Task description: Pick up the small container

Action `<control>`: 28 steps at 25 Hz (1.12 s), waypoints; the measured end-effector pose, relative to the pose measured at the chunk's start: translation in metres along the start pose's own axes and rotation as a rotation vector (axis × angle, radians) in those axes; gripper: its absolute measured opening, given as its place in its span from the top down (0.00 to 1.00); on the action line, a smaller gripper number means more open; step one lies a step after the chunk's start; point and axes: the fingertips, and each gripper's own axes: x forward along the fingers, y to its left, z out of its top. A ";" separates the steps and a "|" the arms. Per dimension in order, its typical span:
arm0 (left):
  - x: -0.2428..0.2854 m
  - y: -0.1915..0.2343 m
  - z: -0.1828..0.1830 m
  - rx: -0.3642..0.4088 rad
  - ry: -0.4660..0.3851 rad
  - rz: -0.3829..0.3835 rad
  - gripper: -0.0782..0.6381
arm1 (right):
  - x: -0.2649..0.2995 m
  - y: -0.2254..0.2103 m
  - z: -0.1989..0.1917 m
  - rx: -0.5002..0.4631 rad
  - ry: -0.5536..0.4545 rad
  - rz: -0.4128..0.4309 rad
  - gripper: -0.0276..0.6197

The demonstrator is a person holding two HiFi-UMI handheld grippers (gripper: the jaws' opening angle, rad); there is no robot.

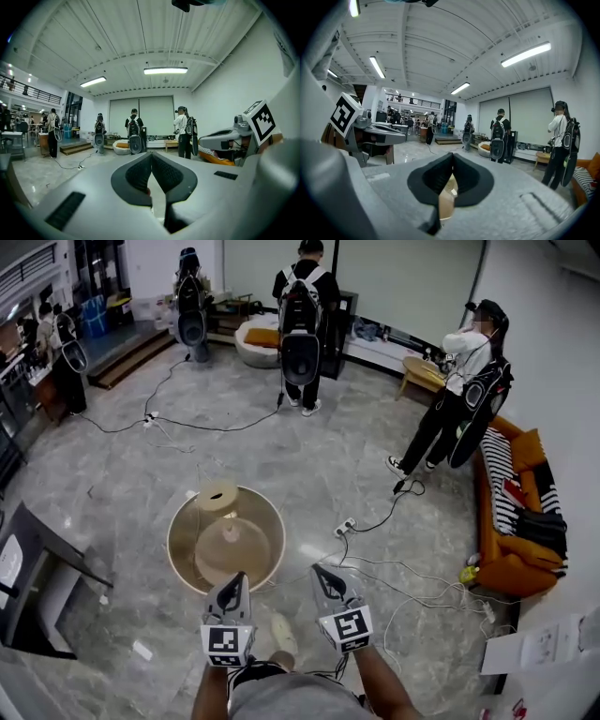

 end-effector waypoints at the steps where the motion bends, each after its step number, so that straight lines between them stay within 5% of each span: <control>1: 0.011 0.007 0.000 -0.006 0.002 0.006 0.87 | 0.014 -0.005 0.003 -0.002 0.000 0.009 0.96; 14: 0.127 0.111 -0.004 -0.075 0.031 0.131 0.87 | 0.187 -0.031 0.024 -0.010 -0.001 0.164 0.96; 28: 0.148 0.194 -0.011 -0.097 0.067 0.290 0.87 | 0.288 0.008 0.034 -0.028 0.009 0.351 0.96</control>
